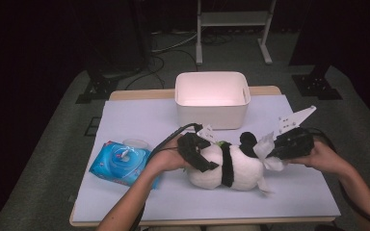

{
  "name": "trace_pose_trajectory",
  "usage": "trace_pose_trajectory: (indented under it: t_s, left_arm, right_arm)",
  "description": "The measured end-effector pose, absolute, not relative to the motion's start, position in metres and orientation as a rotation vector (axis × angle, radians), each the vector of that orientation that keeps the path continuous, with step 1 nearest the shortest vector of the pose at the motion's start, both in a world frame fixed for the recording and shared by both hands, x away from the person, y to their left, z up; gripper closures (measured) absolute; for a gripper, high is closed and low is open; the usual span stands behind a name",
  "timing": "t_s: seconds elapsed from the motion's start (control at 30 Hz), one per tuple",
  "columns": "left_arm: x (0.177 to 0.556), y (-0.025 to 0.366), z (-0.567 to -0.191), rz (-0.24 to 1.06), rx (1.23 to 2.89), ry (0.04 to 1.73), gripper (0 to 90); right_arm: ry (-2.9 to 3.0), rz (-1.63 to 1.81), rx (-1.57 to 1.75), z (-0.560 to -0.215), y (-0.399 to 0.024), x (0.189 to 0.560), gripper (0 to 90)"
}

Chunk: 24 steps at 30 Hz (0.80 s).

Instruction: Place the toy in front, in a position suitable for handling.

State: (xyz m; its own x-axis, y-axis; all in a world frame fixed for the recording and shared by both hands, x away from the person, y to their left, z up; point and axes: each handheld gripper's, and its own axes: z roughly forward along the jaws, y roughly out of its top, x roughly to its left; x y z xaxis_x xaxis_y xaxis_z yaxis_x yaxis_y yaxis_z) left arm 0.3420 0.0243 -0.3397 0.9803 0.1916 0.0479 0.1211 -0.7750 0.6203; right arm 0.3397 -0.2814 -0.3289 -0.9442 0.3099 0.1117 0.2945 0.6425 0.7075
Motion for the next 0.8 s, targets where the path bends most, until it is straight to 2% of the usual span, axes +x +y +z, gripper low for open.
trace_pose_trajectory:
  t_s: [0.5, 0.8]
  left_arm:
    - [0.324, 0.03, -0.351, 0.162, 2.451, 0.167, 32.0]
    - [0.324, 0.034, -0.351, 0.113, 2.417, 0.197, 31.6]
  right_arm:
    - [2.905, 1.159, 0.31, -0.313, -0.212, 0.349, 79.8]
    - [2.89, 1.16, 0.384, -0.314, -0.235, 0.35, 79.8]
